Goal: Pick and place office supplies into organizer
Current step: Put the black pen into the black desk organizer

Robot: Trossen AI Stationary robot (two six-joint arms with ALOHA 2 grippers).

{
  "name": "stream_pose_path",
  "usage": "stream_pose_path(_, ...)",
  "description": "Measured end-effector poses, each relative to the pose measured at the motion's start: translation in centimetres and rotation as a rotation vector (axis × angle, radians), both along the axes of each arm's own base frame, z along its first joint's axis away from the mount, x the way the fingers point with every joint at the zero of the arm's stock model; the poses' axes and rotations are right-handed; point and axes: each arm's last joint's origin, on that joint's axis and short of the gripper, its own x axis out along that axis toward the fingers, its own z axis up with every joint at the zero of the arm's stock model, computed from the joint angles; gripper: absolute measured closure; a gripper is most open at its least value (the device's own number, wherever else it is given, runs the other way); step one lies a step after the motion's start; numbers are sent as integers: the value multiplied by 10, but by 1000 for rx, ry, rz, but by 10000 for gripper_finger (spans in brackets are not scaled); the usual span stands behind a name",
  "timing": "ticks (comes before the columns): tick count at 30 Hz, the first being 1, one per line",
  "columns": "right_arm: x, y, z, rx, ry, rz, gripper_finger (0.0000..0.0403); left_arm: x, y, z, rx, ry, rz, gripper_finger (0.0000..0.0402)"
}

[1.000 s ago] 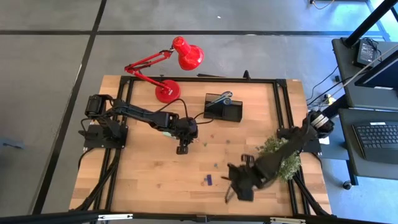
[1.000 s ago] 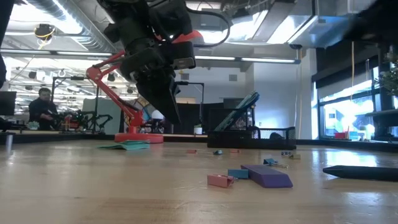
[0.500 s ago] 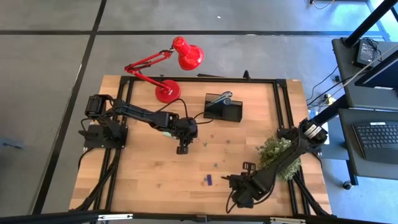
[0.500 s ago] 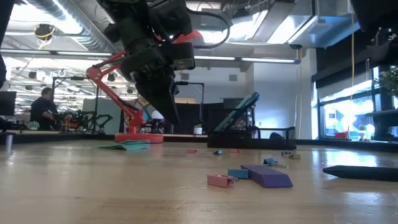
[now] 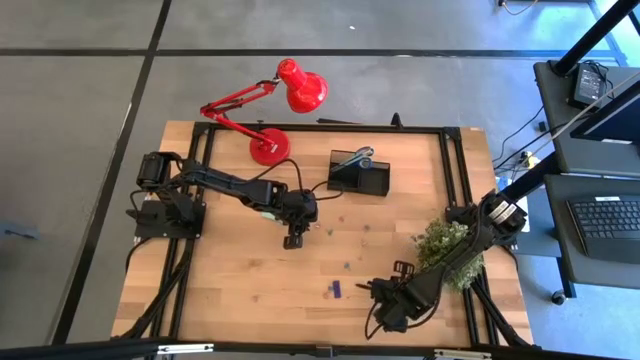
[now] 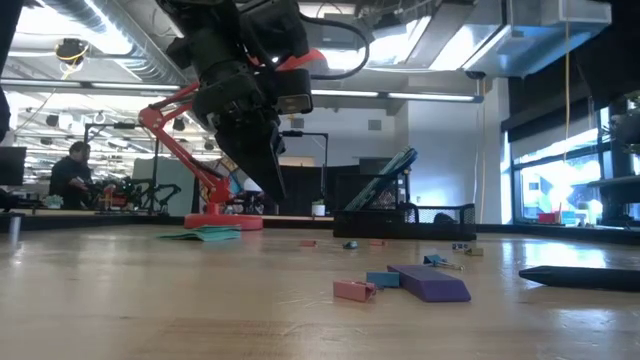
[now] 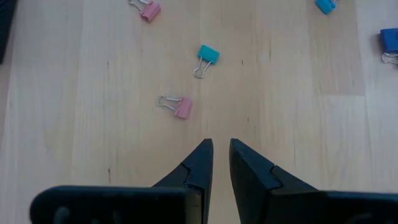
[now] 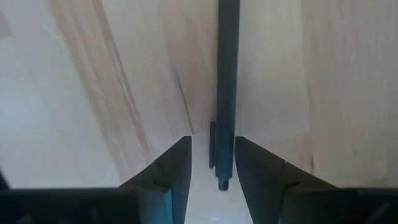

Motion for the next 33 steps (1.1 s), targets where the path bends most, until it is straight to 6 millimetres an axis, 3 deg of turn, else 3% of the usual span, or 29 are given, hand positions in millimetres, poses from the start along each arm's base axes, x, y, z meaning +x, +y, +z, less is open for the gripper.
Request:
stream_pose_path(7, -4, -3, -12, 56, -17, -3, 276, 0, 0, 0, 0, 4, 0, 355)
stream_pose_path(16, -4, -4, -14, 55, -8, 2, 279, 0, 0, 0, 0, 4, 0, 355)
stream_pose_path(27, -5, -4, -15, 52, 6, 4, 365, 0, 0, 0, 0, 4, 1, 354)
stream_pose_path(33, -5, -3, -15, 69, 7, 6, 363, 0, 0, 0, 0, 3, 1, 354)
